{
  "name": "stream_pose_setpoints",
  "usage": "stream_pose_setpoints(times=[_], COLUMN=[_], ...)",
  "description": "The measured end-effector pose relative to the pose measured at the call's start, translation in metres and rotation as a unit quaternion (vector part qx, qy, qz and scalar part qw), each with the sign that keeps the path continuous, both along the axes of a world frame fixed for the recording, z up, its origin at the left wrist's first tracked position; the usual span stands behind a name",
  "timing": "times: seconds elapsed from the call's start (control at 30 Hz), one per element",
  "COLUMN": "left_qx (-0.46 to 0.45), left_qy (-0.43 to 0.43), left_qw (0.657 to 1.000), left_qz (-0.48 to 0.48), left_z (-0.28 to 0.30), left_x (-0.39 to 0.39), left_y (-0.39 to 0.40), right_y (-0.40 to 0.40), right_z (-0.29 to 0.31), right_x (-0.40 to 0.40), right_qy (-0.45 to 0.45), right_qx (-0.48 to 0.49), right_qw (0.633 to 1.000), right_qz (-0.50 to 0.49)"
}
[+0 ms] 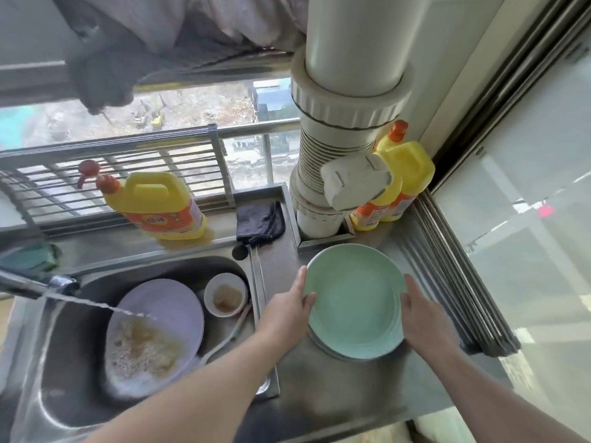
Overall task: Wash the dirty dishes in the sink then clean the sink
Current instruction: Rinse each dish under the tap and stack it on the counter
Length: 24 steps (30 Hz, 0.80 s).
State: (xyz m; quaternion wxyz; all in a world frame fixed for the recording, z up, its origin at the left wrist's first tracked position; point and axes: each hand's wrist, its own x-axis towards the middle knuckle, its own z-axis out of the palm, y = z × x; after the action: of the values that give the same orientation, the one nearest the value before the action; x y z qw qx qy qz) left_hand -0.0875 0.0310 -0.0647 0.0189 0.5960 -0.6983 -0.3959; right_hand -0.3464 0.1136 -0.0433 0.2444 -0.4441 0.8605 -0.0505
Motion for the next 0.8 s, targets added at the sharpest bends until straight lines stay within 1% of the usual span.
stream_pose_setpoints(times=[0.07,0.1,0.13,0.2,0.27,0.3,0.33,0.37,0.43,0.5,0.57,0.6,0.63,0.7,0.73,0.77,0.8], left_qx=[0.029,0.043,0.051,0.034,0.006,0.001,0.006,0.019,0.042,0.071,0.131,0.166,0.208,0.301,0.331,0.346,0.345], left_qy=[0.048,0.087,0.116,0.129,0.081,0.049,0.021,0.000,-0.032,-0.081,-0.113,-0.098,-0.055,0.061,0.098,0.112,0.124], left_qw=[0.998,0.994,0.990,0.985,0.987,0.989,0.988,0.983,0.964,0.930,0.892,0.872,0.845,0.773,0.743,0.726,0.717], left_qz=[0.023,0.046,0.068,0.108,0.137,0.143,0.156,0.180,0.262,0.350,0.418,0.450,0.489,0.555,0.574,0.584,0.593], left_z=[0.001,0.001,-0.001,-0.008,-0.023,-0.030,-0.035,-0.039,-0.046,-0.053,-0.063,-0.069,-0.076,-0.088,-0.090,-0.094,-0.098], left_x=[0.004,0.010,0.020,0.051,0.096,0.122,0.149,0.177,0.231,0.280,0.317,0.331,0.343,0.359,0.361,0.362,0.362], left_y=[0.006,0.009,0.013,0.019,0.023,0.024,0.024,0.024,0.019,0.013,0.010,0.009,0.010,0.014,0.017,0.020,0.021], right_y=[0.004,0.005,0.004,-0.003,-0.016,-0.023,-0.032,-0.041,-0.059,-0.077,-0.092,-0.097,-0.101,-0.107,-0.110,-0.112,-0.114], right_z=[0.008,0.014,0.021,0.033,0.041,0.040,0.038,0.032,0.012,-0.015,-0.044,-0.057,-0.069,-0.091,-0.100,-0.108,-0.116], right_x=[0.002,0.007,0.018,0.055,0.109,0.139,0.169,0.199,0.254,0.299,0.333,0.347,0.359,0.381,0.389,0.396,0.402], right_qy=[0.025,0.023,0.017,0.011,-0.022,-0.055,-0.093,-0.133,-0.199,-0.216,-0.209,-0.207,-0.206,-0.198,-0.185,-0.164,-0.136], right_qx=[0.004,-0.025,-0.076,-0.204,-0.296,-0.309,-0.295,-0.262,-0.161,-0.040,0.059,0.093,0.119,0.144,0.146,0.146,0.144], right_qw=[0.999,0.997,0.995,0.979,0.948,0.936,0.932,0.933,0.939,0.949,0.951,0.949,0.947,0.948,0.952,0.955,0.957], right_qz=[-0.044,-0.064,-0.062,0.017,0.116,0.157,0.186,0.208,0.230,0.225,0.222,0.220,0.215,0.202,0.197,0.200,0.213])
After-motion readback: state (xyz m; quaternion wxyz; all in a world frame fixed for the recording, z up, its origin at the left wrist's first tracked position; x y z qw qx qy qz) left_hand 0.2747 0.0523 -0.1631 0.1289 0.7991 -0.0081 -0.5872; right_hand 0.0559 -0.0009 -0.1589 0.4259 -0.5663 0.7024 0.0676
